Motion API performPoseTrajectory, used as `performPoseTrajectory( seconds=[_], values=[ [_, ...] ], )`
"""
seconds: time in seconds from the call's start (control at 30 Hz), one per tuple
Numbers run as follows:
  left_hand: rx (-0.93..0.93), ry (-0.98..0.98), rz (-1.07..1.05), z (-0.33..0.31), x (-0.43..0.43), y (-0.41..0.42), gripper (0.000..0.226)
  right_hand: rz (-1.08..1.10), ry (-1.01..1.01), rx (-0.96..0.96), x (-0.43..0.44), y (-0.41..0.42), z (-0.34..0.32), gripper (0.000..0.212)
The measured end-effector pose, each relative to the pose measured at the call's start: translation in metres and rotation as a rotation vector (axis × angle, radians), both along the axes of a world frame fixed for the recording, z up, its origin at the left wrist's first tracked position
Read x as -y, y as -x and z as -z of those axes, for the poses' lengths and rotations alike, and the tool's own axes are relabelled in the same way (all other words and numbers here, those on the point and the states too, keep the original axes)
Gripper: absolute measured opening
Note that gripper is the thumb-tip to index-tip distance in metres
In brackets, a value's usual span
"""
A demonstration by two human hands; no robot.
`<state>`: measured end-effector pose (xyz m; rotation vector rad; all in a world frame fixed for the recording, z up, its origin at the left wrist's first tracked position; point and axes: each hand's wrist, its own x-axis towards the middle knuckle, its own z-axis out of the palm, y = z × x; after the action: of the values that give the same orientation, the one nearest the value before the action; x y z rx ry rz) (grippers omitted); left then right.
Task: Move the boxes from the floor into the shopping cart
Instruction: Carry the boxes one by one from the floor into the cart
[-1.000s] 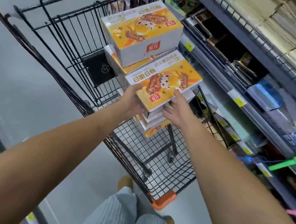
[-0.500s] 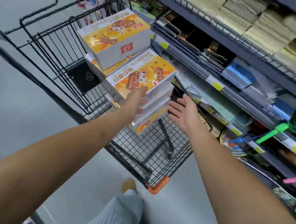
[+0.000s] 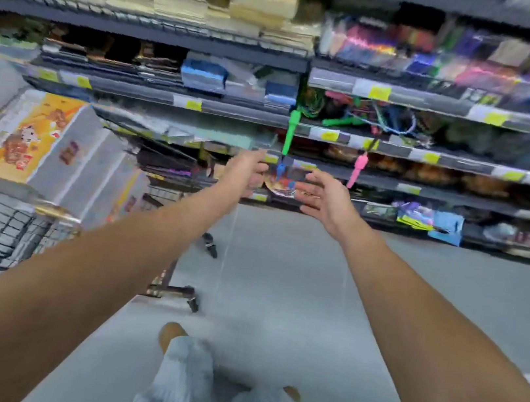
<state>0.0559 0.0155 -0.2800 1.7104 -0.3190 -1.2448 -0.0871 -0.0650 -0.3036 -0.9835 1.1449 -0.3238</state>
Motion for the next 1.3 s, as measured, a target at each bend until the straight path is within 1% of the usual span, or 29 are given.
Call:
performPoseTrajectory(
  seconds=[0.07,0.1,0.17,0.23,0.3,0.33,0.4,0.5,0.53,0.6,0.63,0.7,0.8,0.9,1.13,1.3],
  values=[
    [0.021,0.016,0.11,-0.004,0.028,0.069,0.026,0.075,0.026,0.004,0.016,0.076,-0.007,0.021],
    [0.037,0.02,0.152,-0.005,0.04,0.096,0.025,0.106,0.036,0.002,0.021,0.106,-0.011,0.021],
    [0.038,0.03,0.209,-0.009,0.058,0.14,0.028,0.148,0.047,0.002,0.029,0.156,-0.015,0.021],
    [0.064,0.051,0.317,-0.015,0.08,0.199,0.028,0.219,0.073,-0.002,0.039,0.219,-0.022,0.021],
    [0.055,0.065,0.386,-0.018,0.094,0.242,0.037,0.277,0.085,-0.007,0.045,0.263,-0.026,0.021],
    [0.066,0.064,0.472,-0.021,0.106,0.288,0.04,0.357,0.095,-0.013,0.047,0.311,-0.028,0.021],
    [0.052,0.08,0.501,-0.018,0.114,0.309,0.036,0.384,0.103,-0.023,0.048,0.333,-0.029,0.019],
    [0.049,0.086,0.637,-0.017,0.137,0.378,0.04,0.515,0.102,-0.013,0.048,0.401,-0.032,0.017],
    [0.04,0.081,0.668,-0.016,0.142,0.396,0.038,0.547,0.1,-0.023,0.049,0.42,-0.031,0.017],
    [0.046,0.072,0.769,-0.016,0.156,0.447,0.027,0.645,0.086,-0.032,0.051,0.468,-0.025,0.016],
    [0.043,0.072,0.795,-0.015,0.159,0.46,0.022,0.666,0.08,-0.035,0.052,0.48,-0.022,0.017],
    [0.037,0.058,0.878,-0.012,0.174,0.505,0.017,0.752,0.076,-0.035,0.057,0.521,-0.016,0.018],
    [0.028,0.047,0.985,-0.004,0.2,0.568,0.023,0.863,0.067,-0.039,0.067,0.576,-0.011,0.017],
    [0.014,0.03,1.102,0.006,0.231,0.646,0.019,0.989,0.063,-0.054,0.083,0.642,-0.005,0.017],
    [0.035,-0.025,1.381,0.02,0.287,0.795,0.025,1.18,-0.005,-0.175,0.116,0.771,0.003,0.011],
    [0.044,-0.043,1.52,0.023,0.308,0.887,0.026,1.314,-0.054,-0.179,0.121,0.846,0.016,0.012]
  ],
)
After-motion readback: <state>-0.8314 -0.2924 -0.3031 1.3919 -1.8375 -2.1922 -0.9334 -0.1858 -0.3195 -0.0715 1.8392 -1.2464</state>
